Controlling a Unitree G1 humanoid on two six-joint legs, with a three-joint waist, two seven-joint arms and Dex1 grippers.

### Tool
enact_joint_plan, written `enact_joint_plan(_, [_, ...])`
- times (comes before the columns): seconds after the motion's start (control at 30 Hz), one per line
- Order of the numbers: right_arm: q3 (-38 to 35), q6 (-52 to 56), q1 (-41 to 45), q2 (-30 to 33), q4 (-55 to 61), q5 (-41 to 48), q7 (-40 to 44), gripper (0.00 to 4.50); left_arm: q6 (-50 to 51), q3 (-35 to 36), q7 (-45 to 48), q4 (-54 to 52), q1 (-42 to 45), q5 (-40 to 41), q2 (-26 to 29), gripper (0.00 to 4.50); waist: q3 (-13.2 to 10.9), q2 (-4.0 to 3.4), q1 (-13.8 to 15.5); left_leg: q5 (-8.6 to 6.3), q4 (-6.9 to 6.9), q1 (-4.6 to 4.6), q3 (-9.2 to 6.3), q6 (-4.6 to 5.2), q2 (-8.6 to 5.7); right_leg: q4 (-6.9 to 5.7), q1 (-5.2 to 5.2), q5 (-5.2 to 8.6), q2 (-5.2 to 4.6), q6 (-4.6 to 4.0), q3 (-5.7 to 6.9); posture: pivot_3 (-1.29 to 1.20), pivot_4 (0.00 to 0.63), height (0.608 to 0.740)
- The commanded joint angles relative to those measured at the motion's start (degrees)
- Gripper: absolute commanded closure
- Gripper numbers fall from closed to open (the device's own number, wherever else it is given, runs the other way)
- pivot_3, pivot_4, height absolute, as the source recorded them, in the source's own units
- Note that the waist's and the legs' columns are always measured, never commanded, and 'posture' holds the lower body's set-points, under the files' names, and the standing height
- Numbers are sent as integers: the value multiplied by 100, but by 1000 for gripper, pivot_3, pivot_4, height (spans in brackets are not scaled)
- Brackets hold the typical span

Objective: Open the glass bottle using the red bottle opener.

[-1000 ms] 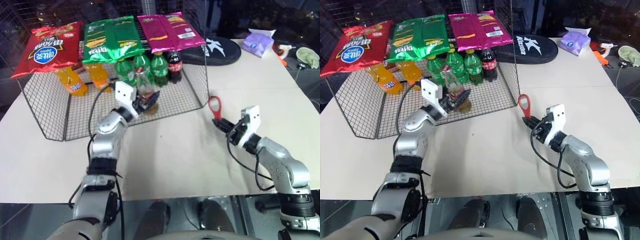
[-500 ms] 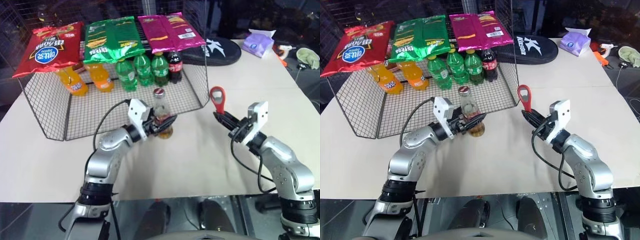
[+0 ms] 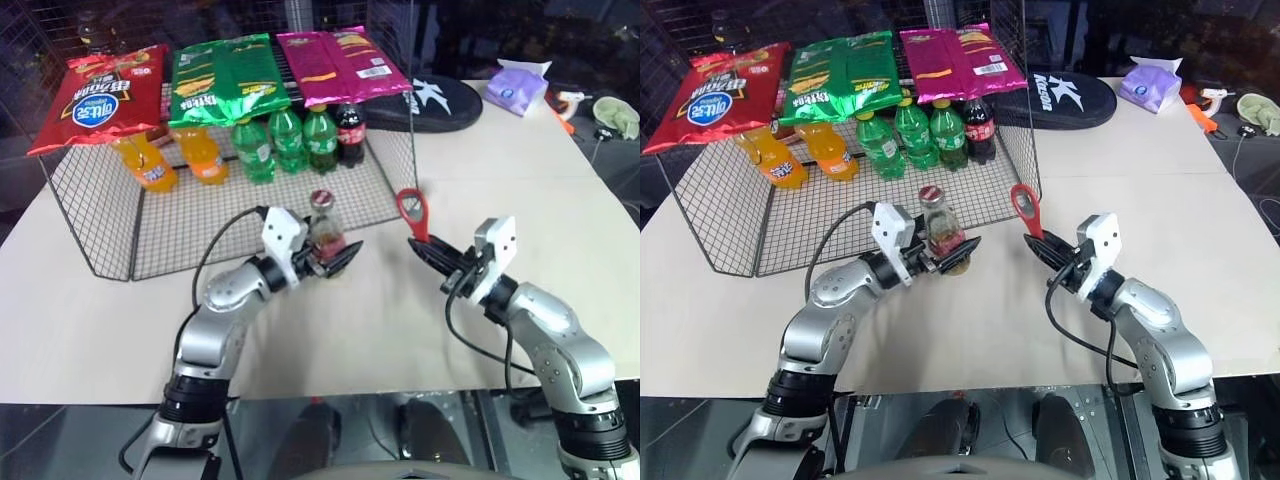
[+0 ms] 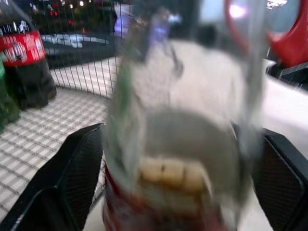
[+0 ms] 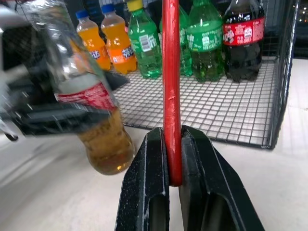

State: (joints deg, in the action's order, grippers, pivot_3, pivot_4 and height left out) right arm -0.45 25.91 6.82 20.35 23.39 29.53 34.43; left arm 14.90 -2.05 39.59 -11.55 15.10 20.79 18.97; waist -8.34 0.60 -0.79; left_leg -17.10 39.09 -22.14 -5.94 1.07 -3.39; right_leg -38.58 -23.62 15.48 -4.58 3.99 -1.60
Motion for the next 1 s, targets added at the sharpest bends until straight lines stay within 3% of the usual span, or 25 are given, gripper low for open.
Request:
enact_joint_plan(0.03, [-72, -148, -1, 40, 45, 5, 47, 4500, 3, 230, -45, -426, 63, 307, -15, 56, 0, 0, 0, 0, 0, 0, 0, 0, 0, 0, 0, 0, 0, 0, 0, 0, 150, 740])
enact_joint_plan(1.0, [-67, -111, 219, 104, -141, 3, 79, 4500, -110, 417, -72, -736, -151, 765, -35, 56, 0, 0, 3, 0, 0, 5, 2, 0, 1, 0, 3, 0, 1, 0, -2, 0, 150, 740])
